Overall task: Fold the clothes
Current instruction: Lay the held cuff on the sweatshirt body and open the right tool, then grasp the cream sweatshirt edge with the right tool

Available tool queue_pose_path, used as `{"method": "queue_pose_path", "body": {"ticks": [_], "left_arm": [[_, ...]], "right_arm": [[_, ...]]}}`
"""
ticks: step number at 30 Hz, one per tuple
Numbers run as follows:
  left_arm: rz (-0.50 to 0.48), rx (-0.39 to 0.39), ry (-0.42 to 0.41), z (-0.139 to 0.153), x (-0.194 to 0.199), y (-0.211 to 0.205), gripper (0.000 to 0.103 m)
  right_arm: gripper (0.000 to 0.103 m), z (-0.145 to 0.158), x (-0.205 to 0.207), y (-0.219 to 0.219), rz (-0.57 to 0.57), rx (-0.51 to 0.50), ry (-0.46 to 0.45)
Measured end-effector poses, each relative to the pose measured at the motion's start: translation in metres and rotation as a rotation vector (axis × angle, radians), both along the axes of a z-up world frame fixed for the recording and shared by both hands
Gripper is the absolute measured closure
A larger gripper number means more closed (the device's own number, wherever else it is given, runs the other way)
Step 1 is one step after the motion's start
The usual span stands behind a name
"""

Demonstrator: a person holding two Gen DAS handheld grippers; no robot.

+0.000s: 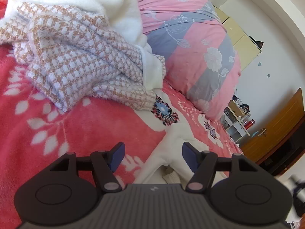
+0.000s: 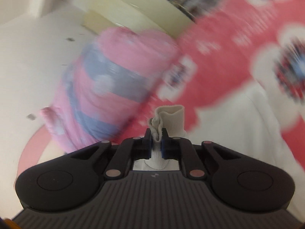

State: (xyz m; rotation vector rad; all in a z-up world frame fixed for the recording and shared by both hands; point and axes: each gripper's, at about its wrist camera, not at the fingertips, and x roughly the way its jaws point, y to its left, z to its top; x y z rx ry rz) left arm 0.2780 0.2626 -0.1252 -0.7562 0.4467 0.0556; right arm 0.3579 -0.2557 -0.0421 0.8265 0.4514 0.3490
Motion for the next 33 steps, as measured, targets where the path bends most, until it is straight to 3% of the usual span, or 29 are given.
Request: {"method": "queue_pose_path", "body": {"ticks": [2, 4, 6, 10, 13, 16, 19, 21, 23, 27, 30, 33], "left_arm": [[-0.002, -0.010, -0.001, 0.000, 0.001, 0.000, 0.036], [-0.004, -0.019, 0.003, -0.001, 0.002, 0.001, 0.036], [-0.005, -0.022, 0.008, -0.002, 0.002, 0.001, 0.036], [-0.012, -0.003, 0.017, -0.002, 0.002, 0.000, 0.036], [-0.018, 0.024, 0.036, -0.002, 0.003, -0.002, 0.036], [-0.034, 0.087, 0.049, 0.001, 0.006, -0.010, 0.036], [-0.089, 0.198, 0.024, 0.009, 0.005, -0.024, 0.036], [-0.142, 0.297, 0.011, 0.013, 0.005, -0.037, 0.036], [-0.154, 0.407, 0.049, 0.011, 0.009, -0.053, 0.036], [-0.105, 0.533, 0.185, 0.002, 0.025, -0.067, 0.041], [-0.035, 0.490, 0.224, -0.001, 0.026, -0.054, 0.044], [-0.009, 0.453, 0.227, -0.003, 0.024, -0.045, 0.044]], "right_arm": [[0.096, 0.025, -0.009, 0.002, 0.010, -0.060, -0.089], [0.096, 0.021, -0.020, 0.000, 0.001, -0.131, -0.091], [0.096, -0.009, -0.028, -0.008, -0.027, -0.180, 0.000], [0.092, -0.098, -0.033, -0.031, -0.066, -0.226, 0.297], [0.089, -0.113, -0.042, -0.041, -0.098, -0.185, 0.331], [0.084, -0.083, -0.050, -0.037, -0.144, -0.294, 0.262], [0.084, -0.050, -0.053, -0.025, -0.163, -0.413, 0.168], [0.084, -0.030, -0.045, -0.008, -0.127, -0.482, 0.110], [0.084, -0.024, -0.037, 0.013, -0.050, -0.528, 0.072], [0.084, -0.036, -0.024, 0.052, 0.098, -0.612, 0.046], [0.085, -0.052, -0.019, 0.067, 0.170, -0.666, 0.090], [0.086, -0.086, -0.013, 0.070, 0.273, -0.749, 0.261]]}}
